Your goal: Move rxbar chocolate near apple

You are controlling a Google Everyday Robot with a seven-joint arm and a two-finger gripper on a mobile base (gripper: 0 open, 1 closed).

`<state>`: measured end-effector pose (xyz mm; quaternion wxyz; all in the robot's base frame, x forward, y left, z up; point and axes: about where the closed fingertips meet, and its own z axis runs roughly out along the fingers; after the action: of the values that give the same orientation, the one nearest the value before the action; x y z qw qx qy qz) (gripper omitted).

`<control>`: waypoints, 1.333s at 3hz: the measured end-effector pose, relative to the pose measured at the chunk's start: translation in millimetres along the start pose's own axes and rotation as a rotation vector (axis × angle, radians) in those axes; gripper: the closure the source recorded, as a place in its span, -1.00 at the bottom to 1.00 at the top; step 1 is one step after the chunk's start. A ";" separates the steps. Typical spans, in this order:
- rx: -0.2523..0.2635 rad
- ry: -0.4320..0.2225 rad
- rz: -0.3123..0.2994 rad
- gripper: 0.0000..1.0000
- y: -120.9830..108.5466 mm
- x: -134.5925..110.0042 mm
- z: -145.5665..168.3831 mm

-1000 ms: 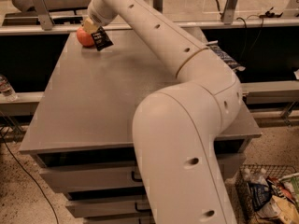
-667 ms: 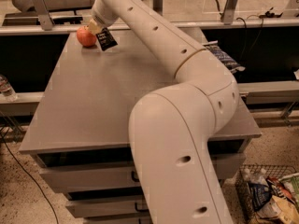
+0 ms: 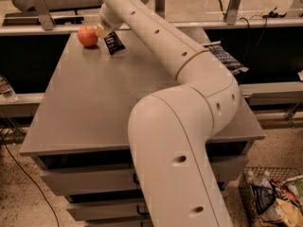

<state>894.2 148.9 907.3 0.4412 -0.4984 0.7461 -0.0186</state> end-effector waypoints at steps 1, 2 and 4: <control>-0.016 0.019 -0.002 0.20 4.1 7.0 4.7; -0.032 0.034 -0.005 -0.28 8.8 11.7 8.0; -0.070 0.038 -0.018 -1.00 20.0 9.9 10.7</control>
Offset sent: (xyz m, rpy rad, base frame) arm -0.0033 -0.0046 -0.0156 -0.0350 0.0532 0.0119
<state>885.7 155.9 885.1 0.4090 -0.5200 0.7498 -0.0057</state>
